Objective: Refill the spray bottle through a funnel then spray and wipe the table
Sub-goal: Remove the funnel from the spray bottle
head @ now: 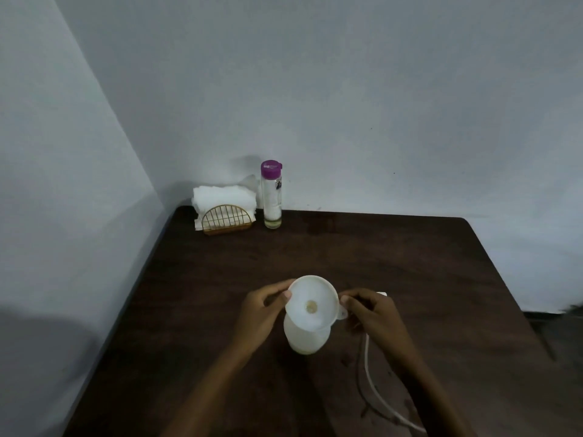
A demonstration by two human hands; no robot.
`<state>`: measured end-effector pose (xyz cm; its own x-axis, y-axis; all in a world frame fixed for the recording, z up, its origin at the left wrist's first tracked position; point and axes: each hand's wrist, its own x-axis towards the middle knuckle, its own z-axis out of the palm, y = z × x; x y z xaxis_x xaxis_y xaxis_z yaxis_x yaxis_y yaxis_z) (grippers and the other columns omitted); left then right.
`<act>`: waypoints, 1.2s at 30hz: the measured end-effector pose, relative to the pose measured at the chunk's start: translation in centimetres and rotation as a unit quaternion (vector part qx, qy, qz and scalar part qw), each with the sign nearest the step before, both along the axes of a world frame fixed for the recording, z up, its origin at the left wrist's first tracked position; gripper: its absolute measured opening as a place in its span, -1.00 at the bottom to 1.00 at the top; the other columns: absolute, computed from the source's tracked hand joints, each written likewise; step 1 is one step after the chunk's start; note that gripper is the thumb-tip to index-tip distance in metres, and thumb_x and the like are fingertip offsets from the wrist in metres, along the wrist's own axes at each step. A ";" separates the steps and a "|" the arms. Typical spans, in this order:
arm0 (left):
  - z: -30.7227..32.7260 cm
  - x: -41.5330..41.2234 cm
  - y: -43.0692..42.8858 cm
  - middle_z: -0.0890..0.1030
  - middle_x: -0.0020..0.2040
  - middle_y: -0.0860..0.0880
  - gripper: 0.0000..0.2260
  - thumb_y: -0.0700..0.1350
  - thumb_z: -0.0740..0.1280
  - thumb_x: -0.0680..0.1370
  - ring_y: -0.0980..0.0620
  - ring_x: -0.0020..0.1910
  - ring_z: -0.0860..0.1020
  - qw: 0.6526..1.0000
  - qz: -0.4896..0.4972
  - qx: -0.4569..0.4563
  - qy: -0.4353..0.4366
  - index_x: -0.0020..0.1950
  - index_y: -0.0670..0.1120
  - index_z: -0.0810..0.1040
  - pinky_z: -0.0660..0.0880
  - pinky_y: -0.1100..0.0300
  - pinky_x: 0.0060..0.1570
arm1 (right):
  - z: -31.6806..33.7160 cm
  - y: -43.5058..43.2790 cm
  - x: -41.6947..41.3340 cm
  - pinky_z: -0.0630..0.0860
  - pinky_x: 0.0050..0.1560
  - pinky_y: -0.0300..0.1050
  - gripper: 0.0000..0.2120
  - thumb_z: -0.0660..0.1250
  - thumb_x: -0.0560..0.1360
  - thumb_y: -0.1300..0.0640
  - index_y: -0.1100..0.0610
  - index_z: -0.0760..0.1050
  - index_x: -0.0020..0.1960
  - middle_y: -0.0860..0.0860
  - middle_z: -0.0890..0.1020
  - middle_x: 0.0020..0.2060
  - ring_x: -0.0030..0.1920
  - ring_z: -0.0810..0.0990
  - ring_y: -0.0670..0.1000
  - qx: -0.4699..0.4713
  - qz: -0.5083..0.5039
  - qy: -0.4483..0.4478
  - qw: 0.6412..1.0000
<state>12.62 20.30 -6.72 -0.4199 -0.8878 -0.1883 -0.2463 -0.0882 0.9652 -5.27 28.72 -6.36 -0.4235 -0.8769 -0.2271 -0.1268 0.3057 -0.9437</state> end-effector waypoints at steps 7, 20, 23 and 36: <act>0.9 -0.9 0.4 0.57 0.04 -0.03 -0.75 -0.20 0.26 0.56 0.16 -0.18 0.52 0.999 0.041 0.005 0.006 0.23 -0.16 0.53 0.39 0.47 -0.48 | 0.8 0.1 1.0 0.53 -0.45 -0.24 -0.81 0.22 0.51 0.40 0.21 0.56 -0.03 0.10 0.66 -0.31 -0.48 0.58 -0.07 -0.021 -0.037 -0.037 0.998; 1.0 -0.2 0.1 0.61 -0.03 0.06 -0.79 -0.19 0.27 0.55 0.08 -0.09 0.60 0.997 0.053 0.055 0.025 0.17 -0.07 0.55 0.59 0.26 -0.26 | 1.0 -0.1 1.2 0.51 -0.42 -0.23 -0.80 0.22 0.52 0.38 0.18 0.57 -0.02 0.05 0.66 -0.24 -0.43 0.57 -0.09 -0.062 -0.032 -0.031 0.997; 1.0 -0.3 -0.1 0.59 -0.05 0.09 -0.76 -0.18 0.27 0.55 0.10 -0.09 0.58 0.996 0.042 0.079 0.012 0.21 -0.07 0.53 0.57 0.28 -0.27 | 0.7 -0.2 1.3 0.46 -0.45 -0.20 -0.79 0.20 0.52 0.40 0.19 0.56 -0.03 0.10 0.64 -0.26 -0.44 0.54 -0.02 -0.052 -0.031 -0.019 0.998; 1.3 -0.4 -0.2 0.59 -0.08 0.13 -0.79 -0.20 0.27 0.55 0.13 -0.09 0.58 0.997 0.038 0.067 0.010 0.17 -0.06 0.55 0.56 0.34 -0.28 | 0.9 -0.1 1.2 0.44 -0.42 -0.17 -0.78 0.19 0.52 0.40 0.18 0.57 -0.05 0.09 0.64 -0.27 -0.43 0.51 -0.04 -0.063 -0.033 -0.046 0.996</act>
<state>12.26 20.13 -5.37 -0.3578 -0.8847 -0.2987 -0.2146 -0.2334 0.9484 -4.10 28.58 -5.42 -0.4644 -0.8715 -0.1578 -0.0221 0.1895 -0.9816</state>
